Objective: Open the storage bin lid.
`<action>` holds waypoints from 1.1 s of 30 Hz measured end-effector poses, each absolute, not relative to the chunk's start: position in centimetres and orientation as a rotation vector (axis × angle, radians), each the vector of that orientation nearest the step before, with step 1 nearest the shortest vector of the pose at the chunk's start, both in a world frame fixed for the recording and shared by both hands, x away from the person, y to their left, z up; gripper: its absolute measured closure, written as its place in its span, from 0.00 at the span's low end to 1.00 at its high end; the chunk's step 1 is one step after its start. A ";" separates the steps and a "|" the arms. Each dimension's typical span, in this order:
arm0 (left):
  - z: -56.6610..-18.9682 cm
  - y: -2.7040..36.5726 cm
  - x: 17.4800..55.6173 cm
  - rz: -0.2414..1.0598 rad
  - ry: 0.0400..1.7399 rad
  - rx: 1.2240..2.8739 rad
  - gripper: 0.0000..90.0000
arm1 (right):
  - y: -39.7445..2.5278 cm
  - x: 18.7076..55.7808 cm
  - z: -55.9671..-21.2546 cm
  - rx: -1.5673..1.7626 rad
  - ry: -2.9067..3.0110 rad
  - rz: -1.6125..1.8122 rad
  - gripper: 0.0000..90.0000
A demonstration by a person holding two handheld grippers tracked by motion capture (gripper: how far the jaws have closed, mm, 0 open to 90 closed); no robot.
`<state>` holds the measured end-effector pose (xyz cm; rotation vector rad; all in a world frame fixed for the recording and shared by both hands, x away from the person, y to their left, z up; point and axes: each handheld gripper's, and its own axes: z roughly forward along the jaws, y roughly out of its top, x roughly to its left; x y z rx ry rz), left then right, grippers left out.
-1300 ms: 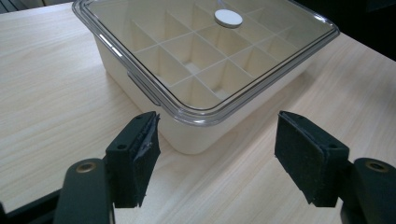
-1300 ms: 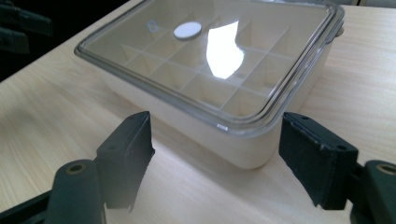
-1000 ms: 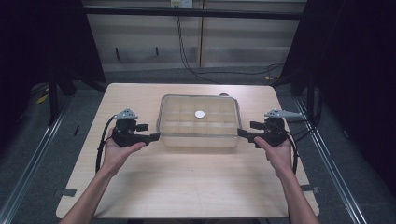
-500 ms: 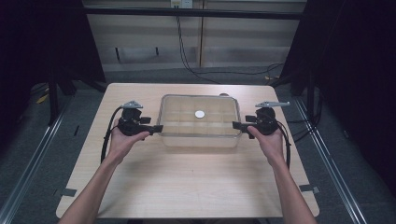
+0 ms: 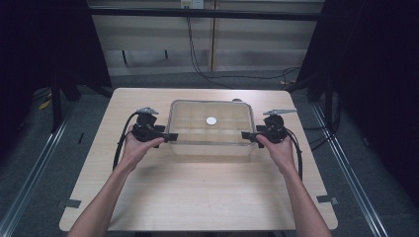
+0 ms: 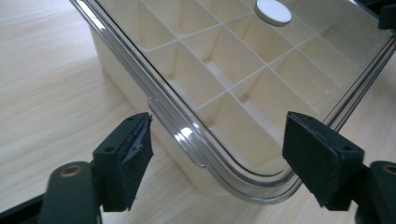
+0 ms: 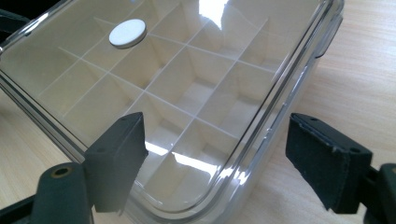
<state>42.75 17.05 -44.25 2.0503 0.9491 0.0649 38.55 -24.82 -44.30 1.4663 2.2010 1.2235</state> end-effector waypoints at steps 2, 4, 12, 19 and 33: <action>-44.2 16.8 42.9 0.062 0.944 2.066 0.26 | -24.7 38.7 -44.4 1.462 2.208 1.231 0.22; -44.2 16.6 43.2 0.058 0.952 2.062 0.25 | -24.6 38.8 -44.5 1.459 2.209 1.232 0.20; -44.3 16.8 43.5 0.009 0.921 2.059 0.30 | -24.7 39.5 -44.8 1.487 2.206 1.209 0.16; -44.6 16.2 44.0 -0.011 0.922 2.063 0.24 | -24.6 40.4 -45.5 1.527 2.197 1.275 0.14; -44.8 15.2 43.8 -0.009 0.945 2.065 0.15 | -23.8 40.6 -45.6 1.537 2.162 1.247 0.08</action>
